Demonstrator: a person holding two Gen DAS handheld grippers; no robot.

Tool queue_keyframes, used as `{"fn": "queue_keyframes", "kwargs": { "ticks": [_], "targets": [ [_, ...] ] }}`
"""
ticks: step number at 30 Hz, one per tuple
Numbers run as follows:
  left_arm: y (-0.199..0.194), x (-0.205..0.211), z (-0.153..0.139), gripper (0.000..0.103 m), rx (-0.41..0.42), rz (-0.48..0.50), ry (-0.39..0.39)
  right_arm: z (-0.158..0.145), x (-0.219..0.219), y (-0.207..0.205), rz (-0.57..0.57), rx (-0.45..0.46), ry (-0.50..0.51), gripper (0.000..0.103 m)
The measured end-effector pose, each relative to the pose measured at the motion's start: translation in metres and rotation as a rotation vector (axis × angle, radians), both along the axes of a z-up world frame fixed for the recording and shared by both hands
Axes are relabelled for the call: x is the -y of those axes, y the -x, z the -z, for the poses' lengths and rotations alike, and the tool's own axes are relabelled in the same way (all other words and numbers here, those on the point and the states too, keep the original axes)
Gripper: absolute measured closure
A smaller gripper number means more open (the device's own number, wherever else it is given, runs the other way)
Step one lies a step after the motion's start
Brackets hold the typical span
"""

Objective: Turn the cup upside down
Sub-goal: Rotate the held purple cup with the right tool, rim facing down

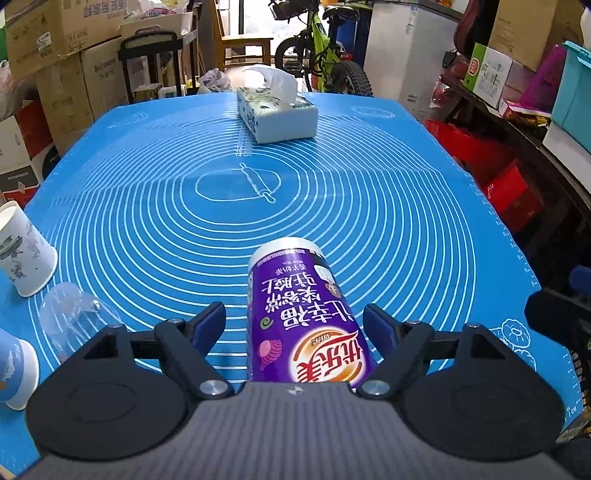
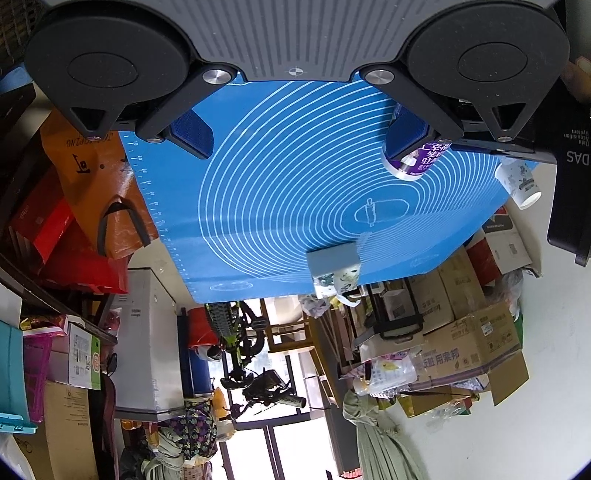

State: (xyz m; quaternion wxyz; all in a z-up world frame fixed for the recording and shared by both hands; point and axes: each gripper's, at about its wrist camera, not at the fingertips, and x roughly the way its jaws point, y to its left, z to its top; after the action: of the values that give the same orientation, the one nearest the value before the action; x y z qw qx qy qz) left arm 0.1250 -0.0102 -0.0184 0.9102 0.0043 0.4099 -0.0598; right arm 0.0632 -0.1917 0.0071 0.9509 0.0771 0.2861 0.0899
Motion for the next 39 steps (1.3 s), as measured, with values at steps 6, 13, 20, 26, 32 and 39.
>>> {"fn": "queue_keyframes", "kwargs": {
  "ticks": [6,13,20,26,32,39],
  "targets": [
    [0.006,-0.006,-0.008,0.021,0.025,-0.004,-0.005,-0.003,-0.008,0.002,-0.016,0.001,0.011,0.004],
    [0.022,-0.020,-0.032,0.019,0.086,-0.010,0.000,-0.014,-0.020,0.005,-0.055,-0.005,0.012,0.004],
    [0.029,-0.039,-0.054,0.009,0.199,-0.072,-0.073,-0.024,-0.043,-0.006,-0.121,-0.047,0.011,0.004],
    [0.018,-0.051,-0.048,0.007,0.221,-0.102,-0.133,-0.027,-0.067,-0.034,-0.186,-0.122,-0.020,0.004],
    [0.006,-0.067,-0.034,0.007,0.201,-0.145,-0.153,-0.017,-0.084,-0.085,-0.237,-0.295,-0.067,0.010],
    [-0.005,-0.081,-0.027,0.007,0.203,-0.184,-0.203,0.019,-0.104,-0.142,-0.286,-0.531,-0.086,0.024]
  ]
}}
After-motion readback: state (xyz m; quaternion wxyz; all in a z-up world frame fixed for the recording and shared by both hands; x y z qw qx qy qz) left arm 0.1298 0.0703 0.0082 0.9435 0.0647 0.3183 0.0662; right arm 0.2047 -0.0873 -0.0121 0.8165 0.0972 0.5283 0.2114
